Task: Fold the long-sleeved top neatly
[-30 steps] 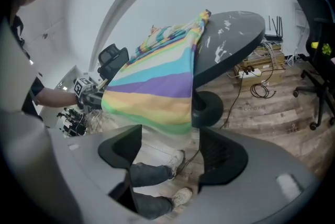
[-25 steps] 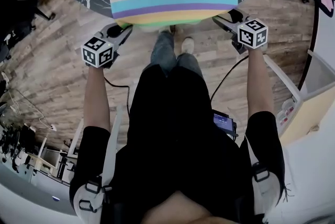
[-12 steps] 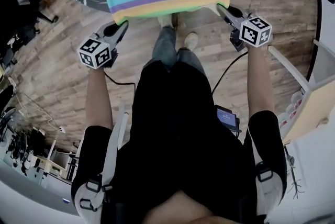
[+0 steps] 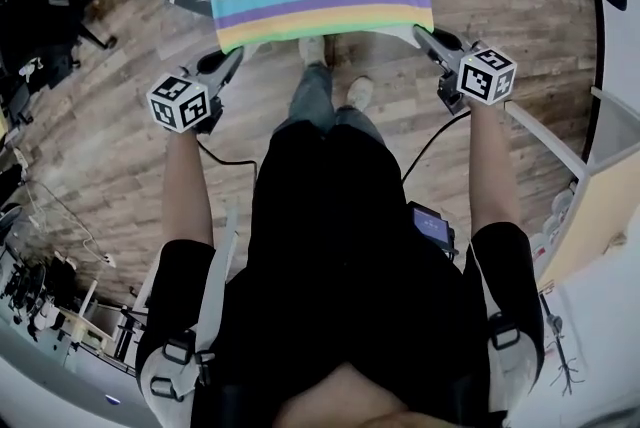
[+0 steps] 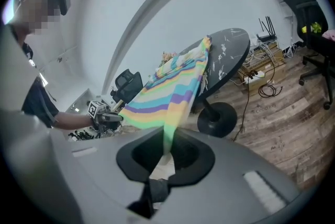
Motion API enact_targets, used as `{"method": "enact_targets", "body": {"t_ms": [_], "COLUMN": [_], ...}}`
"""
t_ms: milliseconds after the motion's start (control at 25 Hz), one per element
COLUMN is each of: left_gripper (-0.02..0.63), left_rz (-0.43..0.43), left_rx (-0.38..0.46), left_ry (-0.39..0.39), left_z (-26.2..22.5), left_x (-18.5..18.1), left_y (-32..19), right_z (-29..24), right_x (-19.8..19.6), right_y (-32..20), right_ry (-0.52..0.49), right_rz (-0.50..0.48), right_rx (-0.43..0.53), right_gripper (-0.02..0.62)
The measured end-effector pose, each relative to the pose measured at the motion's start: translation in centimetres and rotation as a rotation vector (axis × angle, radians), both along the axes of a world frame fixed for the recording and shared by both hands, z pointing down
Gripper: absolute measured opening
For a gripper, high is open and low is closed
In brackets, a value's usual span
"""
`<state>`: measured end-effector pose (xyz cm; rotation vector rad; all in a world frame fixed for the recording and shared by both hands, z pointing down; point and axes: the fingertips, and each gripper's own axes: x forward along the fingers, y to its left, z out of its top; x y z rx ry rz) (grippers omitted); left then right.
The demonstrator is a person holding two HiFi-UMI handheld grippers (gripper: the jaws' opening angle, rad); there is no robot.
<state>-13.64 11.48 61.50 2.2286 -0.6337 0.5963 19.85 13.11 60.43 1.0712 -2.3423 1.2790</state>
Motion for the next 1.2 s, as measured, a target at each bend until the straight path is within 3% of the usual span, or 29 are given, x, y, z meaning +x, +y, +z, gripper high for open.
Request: {"method": "enact_targets", "body": {"t_ms": [280,520,720,920,1200], "left_gripper": [0.020,0.020,0.020,0.021,0.021], "left_rz": [0.015,-0.021,-0.029,-0.002,0.000], "left_rx": [-0.004,-0.049,-0.033,0.000,0.071], "left_ry": [0.021,0.068,0.055,0.076,0.114], "left_z": [-1.5,-2.6,-3.3,-5.5,-7.8], "left_x": [0.2,0.3,0.7,0.9,0.5], "left_y": [3.4,6.3,6.8,4.7,-2.6], "right_z": [-1.5,-2.9,-3.1,-5.6,-8.3], "right_x": [-0.1,0.4,0.8,0.3,1.2], "right_y": [2.8,5.5,6.1,3.8,-4.4], "right_ry": [-0.040,-0.059,-0.019,-0.020,-0.063], "right_rz": [-0.034,-0.020,-0.027,-0.032,0.050], "right_rx": [-0.013,-0.035,-0.039,0.013,0.093], "right_gripper": [0.020,0.020,0.020,0.020,0.020]}}
